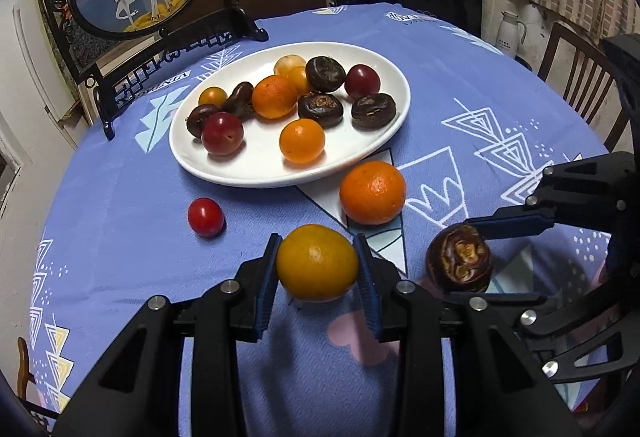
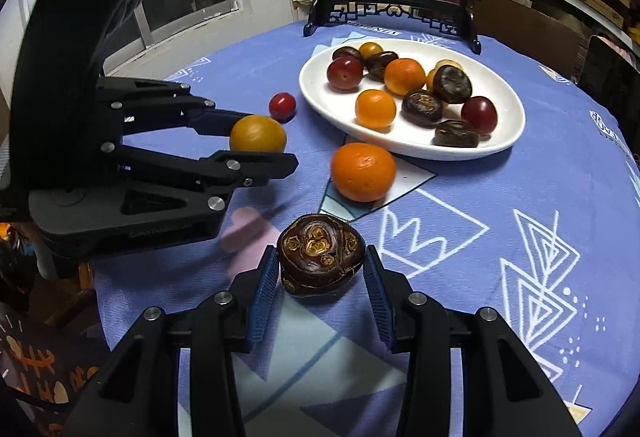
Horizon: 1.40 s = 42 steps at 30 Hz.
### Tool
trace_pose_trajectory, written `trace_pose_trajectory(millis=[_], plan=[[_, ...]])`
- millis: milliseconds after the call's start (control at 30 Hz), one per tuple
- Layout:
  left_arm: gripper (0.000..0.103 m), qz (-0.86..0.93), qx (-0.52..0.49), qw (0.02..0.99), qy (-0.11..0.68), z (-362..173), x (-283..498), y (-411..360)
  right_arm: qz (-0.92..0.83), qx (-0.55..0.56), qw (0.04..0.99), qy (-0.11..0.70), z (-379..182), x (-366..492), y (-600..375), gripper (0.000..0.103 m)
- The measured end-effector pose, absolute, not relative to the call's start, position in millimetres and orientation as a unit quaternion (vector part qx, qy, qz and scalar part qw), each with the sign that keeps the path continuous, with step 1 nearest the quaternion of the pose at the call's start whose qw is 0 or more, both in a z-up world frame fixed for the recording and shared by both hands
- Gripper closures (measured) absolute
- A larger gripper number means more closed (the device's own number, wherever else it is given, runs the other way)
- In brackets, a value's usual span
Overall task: Organize fruits
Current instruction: 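Set the yellow fruit and the water chestnut on the white plate, opening both tools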
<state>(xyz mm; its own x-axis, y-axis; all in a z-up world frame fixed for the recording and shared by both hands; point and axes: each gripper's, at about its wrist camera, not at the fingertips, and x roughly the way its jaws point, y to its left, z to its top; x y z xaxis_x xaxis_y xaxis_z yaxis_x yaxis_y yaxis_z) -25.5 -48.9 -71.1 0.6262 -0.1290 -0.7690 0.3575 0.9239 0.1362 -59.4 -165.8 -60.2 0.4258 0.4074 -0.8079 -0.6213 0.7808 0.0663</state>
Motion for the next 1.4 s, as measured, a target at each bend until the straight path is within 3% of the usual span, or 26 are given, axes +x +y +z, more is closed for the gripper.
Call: trace_pose_trajectory(millis=[700,1400], plan=[[0.068,-0.135,0.135,0.892,0.41,-66,-8,-44,0.32,-0.115,0.832,0.438,-56,-45,-158,0.059],[0.068,-0.081,0.125,0.92,0.363,-14,89,-51,0.256,-0.048,0.896,0.359,17,54,-189,0.059]])
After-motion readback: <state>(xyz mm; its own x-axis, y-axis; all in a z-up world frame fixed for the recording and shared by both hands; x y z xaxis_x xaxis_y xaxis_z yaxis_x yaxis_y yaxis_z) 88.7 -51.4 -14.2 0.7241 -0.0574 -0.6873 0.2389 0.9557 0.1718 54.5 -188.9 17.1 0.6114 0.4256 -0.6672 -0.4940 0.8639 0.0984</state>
